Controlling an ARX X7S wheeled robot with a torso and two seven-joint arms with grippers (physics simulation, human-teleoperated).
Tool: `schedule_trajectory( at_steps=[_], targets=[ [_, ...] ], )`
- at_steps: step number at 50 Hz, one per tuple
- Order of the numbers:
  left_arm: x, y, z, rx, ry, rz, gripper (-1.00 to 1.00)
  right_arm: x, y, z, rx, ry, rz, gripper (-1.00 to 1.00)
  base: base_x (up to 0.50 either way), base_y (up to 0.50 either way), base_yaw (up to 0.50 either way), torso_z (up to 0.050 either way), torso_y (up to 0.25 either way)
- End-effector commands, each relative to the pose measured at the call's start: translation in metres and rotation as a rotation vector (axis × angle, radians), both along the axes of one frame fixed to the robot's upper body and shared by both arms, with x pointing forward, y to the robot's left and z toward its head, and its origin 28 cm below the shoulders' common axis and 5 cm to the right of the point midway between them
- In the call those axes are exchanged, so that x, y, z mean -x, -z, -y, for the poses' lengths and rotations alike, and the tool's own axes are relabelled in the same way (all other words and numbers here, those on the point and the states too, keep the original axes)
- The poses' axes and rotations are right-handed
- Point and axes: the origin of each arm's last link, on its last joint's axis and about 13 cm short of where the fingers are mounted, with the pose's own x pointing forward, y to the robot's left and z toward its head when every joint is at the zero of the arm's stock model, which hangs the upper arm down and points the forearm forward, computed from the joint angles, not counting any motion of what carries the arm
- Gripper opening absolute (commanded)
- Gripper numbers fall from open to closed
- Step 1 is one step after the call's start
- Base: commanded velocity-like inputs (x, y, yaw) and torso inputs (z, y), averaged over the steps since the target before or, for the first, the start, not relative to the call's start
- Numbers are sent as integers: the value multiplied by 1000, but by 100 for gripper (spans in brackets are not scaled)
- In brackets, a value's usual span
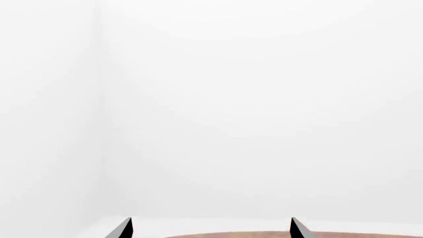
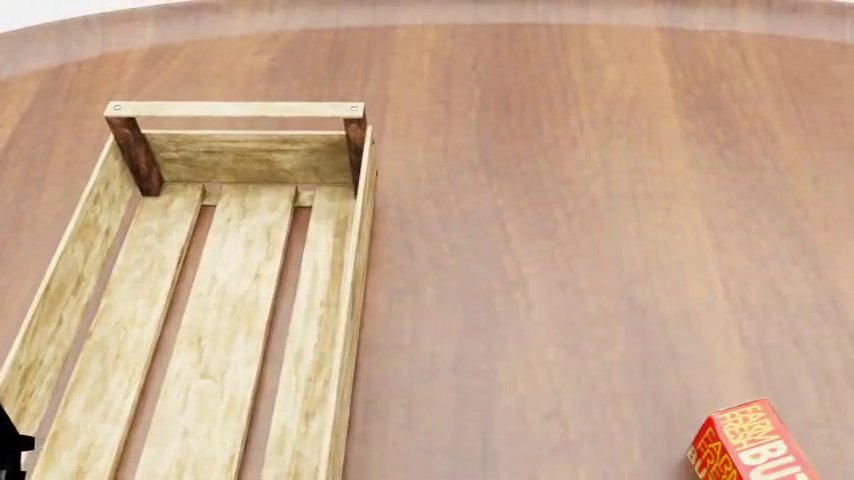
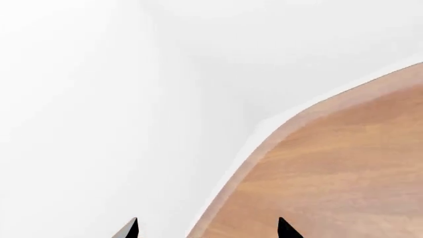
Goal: Pick up the cream cheese and put it in the tray.
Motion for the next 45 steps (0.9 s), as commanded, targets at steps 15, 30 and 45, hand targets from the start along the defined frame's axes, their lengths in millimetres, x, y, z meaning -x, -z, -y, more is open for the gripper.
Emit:
schedule_trajectory(
  at_steps=[15, 30, 45],
  targets=[
    [-1, 0, -1, 4, -4, -2, 100, 6, 16, 8, -248, 138, -209, 100, 0, 0, 0, 0, 0],
    [-1, -1, -1, 3, -5, 0, 100, -6, 30, 14, -216, 269, -461, 100, 0, 0, 0, 0, 0],
    [0, 0, -1, 0, -8, 1, 100, -12, 23, 18, -159, 155, -544, 100, 0, 0, 0, 0, 0]
  ],
)
